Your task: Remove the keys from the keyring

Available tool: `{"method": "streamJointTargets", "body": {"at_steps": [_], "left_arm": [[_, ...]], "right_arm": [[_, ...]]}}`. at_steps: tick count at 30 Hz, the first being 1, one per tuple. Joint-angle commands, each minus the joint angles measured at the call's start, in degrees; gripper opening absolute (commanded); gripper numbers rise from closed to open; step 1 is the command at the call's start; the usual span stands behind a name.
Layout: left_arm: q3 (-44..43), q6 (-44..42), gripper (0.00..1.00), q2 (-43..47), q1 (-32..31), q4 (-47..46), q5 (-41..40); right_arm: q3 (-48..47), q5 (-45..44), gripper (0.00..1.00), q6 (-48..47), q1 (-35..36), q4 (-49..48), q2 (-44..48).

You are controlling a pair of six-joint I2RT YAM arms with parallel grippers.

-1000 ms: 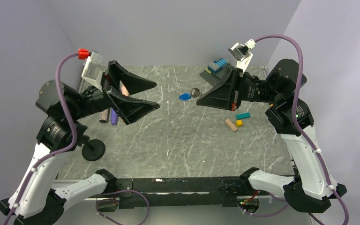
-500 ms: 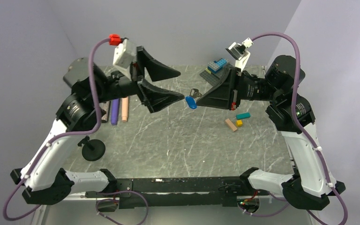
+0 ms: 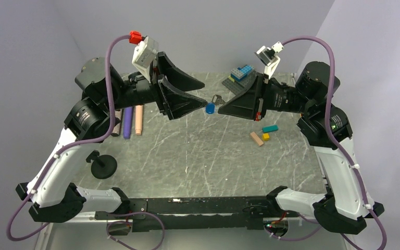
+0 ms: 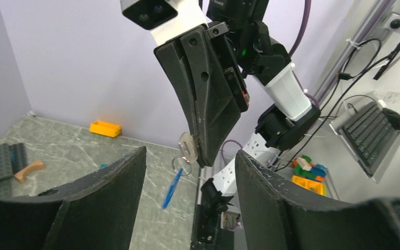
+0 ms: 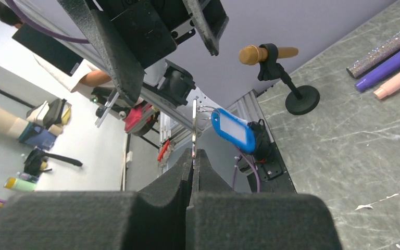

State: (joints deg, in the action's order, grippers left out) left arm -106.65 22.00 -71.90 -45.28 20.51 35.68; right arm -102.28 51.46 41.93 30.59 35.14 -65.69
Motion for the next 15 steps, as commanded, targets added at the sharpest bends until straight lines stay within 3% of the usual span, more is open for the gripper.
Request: {"method": "streamJointTargets", "body": {"at_steps": [1, 9, 15], "left_arm": [[-1.63, 3.67, 0.68, -0.79, -0.34, 0.28, 2.5], [-2.0, 8.59, 0.65, -3.36, -0.3, 0.83, 4.46], [-2.34, 9.91, 0.56, -3.92, -0.33, -0.26, 5.1]], "right_arm": [[-2.19, -1.81, 0.0, -1.15, -0.07, -0.01, -0.05], [-1.26, -1.72, 0.0, -0.72, -0.15, -1.88, -0.03], [-0.32, -1.71, 0.0, -0.32, -0.07, -3.11, 0.23]]}}
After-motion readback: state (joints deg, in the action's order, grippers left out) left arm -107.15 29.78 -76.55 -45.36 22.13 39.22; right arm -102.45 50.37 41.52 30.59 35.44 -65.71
